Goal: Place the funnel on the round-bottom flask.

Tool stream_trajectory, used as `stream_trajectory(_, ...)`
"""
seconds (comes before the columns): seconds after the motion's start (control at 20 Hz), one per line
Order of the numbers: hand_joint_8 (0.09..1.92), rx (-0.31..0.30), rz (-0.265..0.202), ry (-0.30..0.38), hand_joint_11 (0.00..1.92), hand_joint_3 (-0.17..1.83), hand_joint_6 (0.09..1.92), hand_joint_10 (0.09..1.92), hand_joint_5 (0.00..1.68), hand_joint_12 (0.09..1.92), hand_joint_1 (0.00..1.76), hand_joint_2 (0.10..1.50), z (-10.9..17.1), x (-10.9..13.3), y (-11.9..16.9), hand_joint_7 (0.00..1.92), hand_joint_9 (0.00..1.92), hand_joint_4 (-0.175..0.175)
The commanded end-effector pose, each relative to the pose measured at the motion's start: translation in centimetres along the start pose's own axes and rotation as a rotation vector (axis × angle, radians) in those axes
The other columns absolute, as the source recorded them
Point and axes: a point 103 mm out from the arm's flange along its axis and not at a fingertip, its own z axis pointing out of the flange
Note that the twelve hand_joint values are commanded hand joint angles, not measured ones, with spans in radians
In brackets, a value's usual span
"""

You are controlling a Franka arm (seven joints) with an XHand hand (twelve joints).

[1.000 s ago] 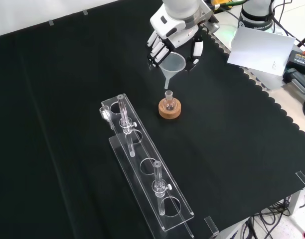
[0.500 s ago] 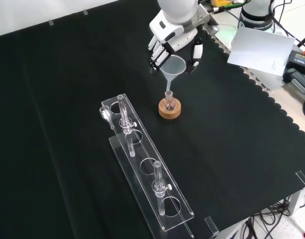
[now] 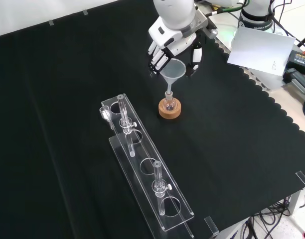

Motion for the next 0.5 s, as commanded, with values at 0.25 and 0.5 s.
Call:
stream_trajectory(0.25, 0.62, 0.008, -0.002, -0.001, 0.62, 0.62, 0.24, 0.47, 0.63, 1.25, 0.89, 0.71, 0.61, 0.13, 0.47, 0.54, 0.82, -0.014)
stream_trajectory(0.5, 0.62, 0.011, -0.002, 0.000, 0.62, 0.62, 0.25, 0.47, 0.63, 1.25, 0.89, 0.72, 0.82, 0.15, 0.65, 0.54, 0.82, -0.014)
